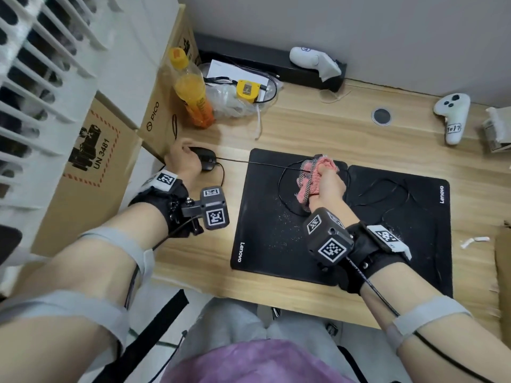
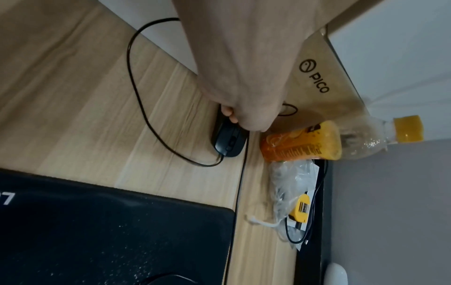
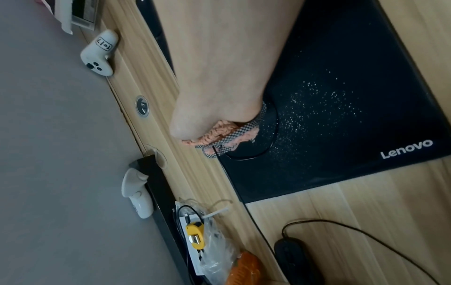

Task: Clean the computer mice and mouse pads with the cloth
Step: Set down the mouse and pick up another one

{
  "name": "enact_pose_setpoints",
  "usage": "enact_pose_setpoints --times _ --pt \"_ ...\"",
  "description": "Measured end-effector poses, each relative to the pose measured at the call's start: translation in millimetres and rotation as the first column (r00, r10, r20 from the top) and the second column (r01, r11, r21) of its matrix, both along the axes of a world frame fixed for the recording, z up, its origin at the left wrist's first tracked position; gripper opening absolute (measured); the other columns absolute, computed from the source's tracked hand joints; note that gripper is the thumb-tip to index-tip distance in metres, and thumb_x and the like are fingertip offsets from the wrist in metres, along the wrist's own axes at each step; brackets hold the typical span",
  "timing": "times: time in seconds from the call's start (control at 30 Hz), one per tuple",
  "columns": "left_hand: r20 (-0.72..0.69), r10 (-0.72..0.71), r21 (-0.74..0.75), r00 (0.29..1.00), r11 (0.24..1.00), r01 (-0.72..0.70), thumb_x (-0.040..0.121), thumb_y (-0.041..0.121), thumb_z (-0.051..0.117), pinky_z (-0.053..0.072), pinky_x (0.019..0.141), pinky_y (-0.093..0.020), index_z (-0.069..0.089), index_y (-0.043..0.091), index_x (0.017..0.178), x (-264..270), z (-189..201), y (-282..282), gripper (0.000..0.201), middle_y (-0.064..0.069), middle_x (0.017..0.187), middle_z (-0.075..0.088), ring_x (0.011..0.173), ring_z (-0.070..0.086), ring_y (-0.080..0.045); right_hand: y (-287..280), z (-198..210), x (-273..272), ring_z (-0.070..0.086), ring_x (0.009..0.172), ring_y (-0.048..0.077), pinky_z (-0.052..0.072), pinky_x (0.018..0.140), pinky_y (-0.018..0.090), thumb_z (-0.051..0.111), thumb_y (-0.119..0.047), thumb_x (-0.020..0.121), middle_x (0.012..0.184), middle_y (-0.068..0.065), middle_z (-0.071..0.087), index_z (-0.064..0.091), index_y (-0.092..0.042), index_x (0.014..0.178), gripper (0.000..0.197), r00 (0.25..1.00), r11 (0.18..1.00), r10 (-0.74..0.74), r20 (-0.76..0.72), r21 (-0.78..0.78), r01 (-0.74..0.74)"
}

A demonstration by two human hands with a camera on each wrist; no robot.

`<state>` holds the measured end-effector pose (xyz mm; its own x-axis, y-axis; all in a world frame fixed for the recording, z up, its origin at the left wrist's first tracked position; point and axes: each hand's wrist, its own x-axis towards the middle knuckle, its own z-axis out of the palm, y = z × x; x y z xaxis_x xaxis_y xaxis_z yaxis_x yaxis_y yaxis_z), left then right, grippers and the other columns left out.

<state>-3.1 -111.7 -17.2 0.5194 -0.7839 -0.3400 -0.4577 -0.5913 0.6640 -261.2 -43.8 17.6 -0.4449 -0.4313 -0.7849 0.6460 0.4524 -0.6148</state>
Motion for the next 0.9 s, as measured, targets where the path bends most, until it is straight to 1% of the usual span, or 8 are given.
enact_pose_setpoints --times 0.1,0.2,0.3,0.4,0.5,0.63,0.8,0.9 --pt "-0.192 0.026 0.05 0.981 0.999 -0.016 0.094 0.022 0.032 0.055 0.085 -0.049 0.024 0.043 0.147 -13 9 6 0.058 -0.002 0.132 0.051 0.097 0.064 -0.034 0 2 7 0.06 0.063 0.025 0.052 0.088 0.054 0.051 -0.003 0.096 0.08 0.011 0.064 0.058 -0.002 0.114 0.019 0.996 0.999 0.012 0.091 -0.032 -0.009" --pt "-0.405 -0.096 0.002 0.909 0.994 0.106 0.1 0.021 0.033 0.059 0.064 -0.037 0.005 0.045 0.152 -42 22 23 0.063 0.004 0.142 0.038 0.076 0.06 -0.021 -3 8 18 0.062 0.063 0.023 0.055 0.084 0.051 0.051 -0.003 0.097 0.079 0.01 0.065 0.059 -0.006 0.108 0.014 0.989 0.998 0.05 0.137 -0.036 -0.045" --pt "-0.618 -0.158 0.034 0.77 0.973 0.226 0.104 0.027 0.036 0.053 0.055 -0.025 0.03 0.034 0.148 -66 36 40 0.045 -0.013 0.138 0.044 0.069 0.061 -0.018 -4 10 27 0.064 0.071 0.025 0.055 0.069 0.045 0.051 -0.003 0.097 0.092 0.013 0.067 0.057 -0.004 0.114 0.018 0.982 0.996 0.09 0.165 -0.04 -0.085" --pt "-0.649 -0.253 0.143 0.717 0.885 0.442 0.098 0.05 0.042 0.053 0.069 -0.028 0.057 0.027 0.129 -68 43 50 0.042 -0.005 0.13 0.055 0.077 0.068 -0.02 -5 9 32 0.067 0.092 0.03 0.054 0.076 0.045 0.053 -0.005 0.097 0.111 0.017 0.066 0.057 -0.007 0.112 0.015 0.976 0.991 0.131 0.174 -0.052 -0.123" --pt "-0.628 -0.358 0.197 0.691 0.785 0.587 0.089 0.068 0.044 0.051 0.077 -0.03 0.062 0.024 0.116 -63 47 56 0.055 0.003 0.116 0.064 0.083 0.07 -0.018 -4 5 36 0.067 0.083 0.024 0.055 0.07 0.04 0.052 -0.003 0.097 0.097 0.014 0.067 0.055 -0.001 0.12 0.023 0.971 0.981 0.192 0.144 -0.062 -0.185" --pt "-0.631 -0.515 0.201 0.58 0.614 0.764 0.089 0.064 0.051 0.049 0.076 -0.029 0.064 0.02 0.098 -63 52 61 0.047 0.006 0.089 0.066 0.079 0.067 -0.015 1 3 47 0.065 0.101 0.034 0.051 0.094 0.052 0.052 -0.005 0.098 0.115 0.02 0.065 0.054 -0.001 0.122 0.025 0.959 0.964 0.263 0.108 -0.07 -0.257" --pt "-0.825 -0.287 0.112 0.486 0.761 0.639 0.098 0.061 0.029 0.049 0.076 -0.031 0.068 0.016 0.099 -61 66 61 0.059 0.002 0.081 0.063 0.076 0.063 -0.018 1 -4 48 0.064 0.106 0.031 0.05 0.098 0.047 0.054 -0.007 0.097 0.119 0.018 0.065 0.058 -0.012 0.1 0.007 0.947 0.949 0.31 0.08 -0.089 -0.303" --pt "-0.905 -0.247 0.0 0.346 0.814 0.581 0.099 0.056 0.029 0.049 0.07 -0.03 0.061 0.022 0.126 -62 73 60 0.054 -0.001 0.086 0.061 0.071 0.058 -0.018 3 -6 48 0.064 0.097 0.028 0.054 0.087 0.044 0.054 -0.007 0.097 0.115 0.018 0.065 0.058 -0.011 0.107 0.011 0.932 0.932 0.357 0.068 -0.092 -0.35"
